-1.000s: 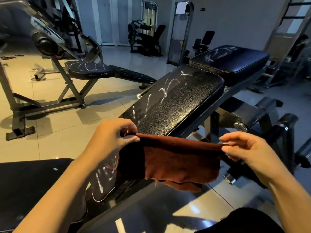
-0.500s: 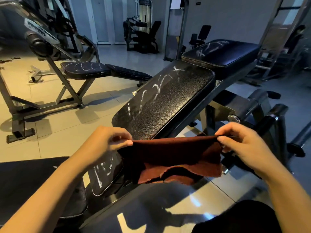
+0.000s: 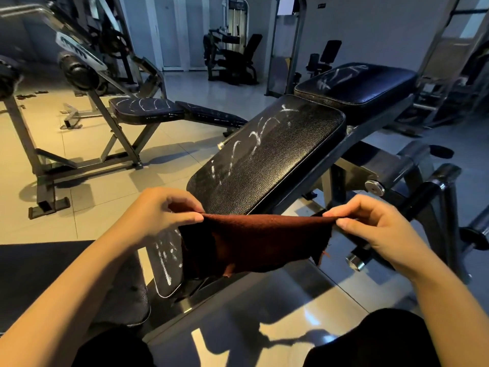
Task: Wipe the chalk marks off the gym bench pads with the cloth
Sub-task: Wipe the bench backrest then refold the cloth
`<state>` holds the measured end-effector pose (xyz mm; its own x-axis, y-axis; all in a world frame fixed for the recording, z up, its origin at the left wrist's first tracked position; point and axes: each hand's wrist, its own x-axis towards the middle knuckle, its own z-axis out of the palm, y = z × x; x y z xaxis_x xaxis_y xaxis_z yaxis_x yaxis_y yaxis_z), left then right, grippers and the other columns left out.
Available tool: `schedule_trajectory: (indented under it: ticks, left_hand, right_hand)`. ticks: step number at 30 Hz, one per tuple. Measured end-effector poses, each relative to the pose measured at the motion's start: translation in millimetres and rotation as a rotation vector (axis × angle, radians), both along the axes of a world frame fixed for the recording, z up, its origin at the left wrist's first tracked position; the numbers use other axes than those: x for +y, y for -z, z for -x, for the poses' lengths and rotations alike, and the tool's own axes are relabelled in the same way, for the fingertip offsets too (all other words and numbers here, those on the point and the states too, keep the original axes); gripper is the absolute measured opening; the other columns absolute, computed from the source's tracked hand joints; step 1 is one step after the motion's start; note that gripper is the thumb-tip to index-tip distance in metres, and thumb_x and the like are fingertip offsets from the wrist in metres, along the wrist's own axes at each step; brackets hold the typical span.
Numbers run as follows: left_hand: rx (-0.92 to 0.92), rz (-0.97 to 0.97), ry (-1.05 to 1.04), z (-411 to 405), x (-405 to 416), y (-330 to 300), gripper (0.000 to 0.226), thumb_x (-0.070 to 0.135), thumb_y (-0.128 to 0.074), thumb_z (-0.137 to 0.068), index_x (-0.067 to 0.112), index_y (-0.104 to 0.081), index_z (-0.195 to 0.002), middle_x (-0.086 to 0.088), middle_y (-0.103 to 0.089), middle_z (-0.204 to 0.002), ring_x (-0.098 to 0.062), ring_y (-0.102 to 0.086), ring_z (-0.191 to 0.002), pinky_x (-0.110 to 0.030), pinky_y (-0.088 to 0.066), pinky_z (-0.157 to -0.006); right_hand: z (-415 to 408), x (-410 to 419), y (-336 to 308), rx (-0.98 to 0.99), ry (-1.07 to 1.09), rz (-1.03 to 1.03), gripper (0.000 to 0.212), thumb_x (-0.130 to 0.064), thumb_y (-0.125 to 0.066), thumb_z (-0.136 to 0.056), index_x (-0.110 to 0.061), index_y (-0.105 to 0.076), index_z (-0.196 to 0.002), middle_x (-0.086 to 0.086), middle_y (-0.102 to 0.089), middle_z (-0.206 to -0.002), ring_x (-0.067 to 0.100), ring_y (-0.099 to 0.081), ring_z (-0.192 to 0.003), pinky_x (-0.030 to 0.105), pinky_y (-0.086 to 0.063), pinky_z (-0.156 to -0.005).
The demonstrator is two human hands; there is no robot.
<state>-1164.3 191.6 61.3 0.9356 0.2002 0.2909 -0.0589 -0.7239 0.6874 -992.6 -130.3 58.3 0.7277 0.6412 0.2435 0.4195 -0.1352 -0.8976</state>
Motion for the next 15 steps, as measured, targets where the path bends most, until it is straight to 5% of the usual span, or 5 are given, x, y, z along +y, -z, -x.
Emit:
schedule_trajectory:
  ticks: [5,9,15]
  left_hand:
    - [0.002,0.005,-0.01,0,-2,-3,0.029,0.053,-0.065,-0.058,0.042,-0.073,-0.083,0.02,-0.071,-0.081,-0.002,-0.066,-0.081,-0.027,-0.055,-0.077]
    - [-0.013,-0.014,-0.017,-3,-7,-6,0.01,0.028,-0.074,-0.069,0.032,-0.073,-0.079,0.02,-0.07,-0.082,0.001,-0.065,-0.083,-0.015,-0.052,-0.074]
    - [-0.008,0.0,-0.019,-3,-11,-7,0.021,0.043,-0.065,-0.065,0.035,-0.076,-0.082,0.019,-0.071,-0.082,-0.003,-0.066,-0.083,-0.022,-0.055,-0.075]
  right_hand:
    - [-4,-4,3,-0.047,0.039,0.081,0.016,0.005,-0.064,-0.084,-0.008,-0.07,-0.089,0.005,-0.073,-0.088,0.012,-0.068,-0.083,0.018,-0.054,-0.073]
    - [-5,-3,8,0.027,0.085,0.044,0.015,0.007,-0.061,-0.086,-0.007,-0.067,-0.087,0.009,-0.07,-0.076,0.011,-0.064,-0.067,0.018,-0.049,-0.058]
    - [-1,-8,13,0.169,0.098,-0.015,0.013,0.009,-0.057,-0.087,-0.001,-0.064,-0.092,0.006,-0.074,-0.086,0.014,-0.069,-0.078,0.022,-0.057,-0.07]
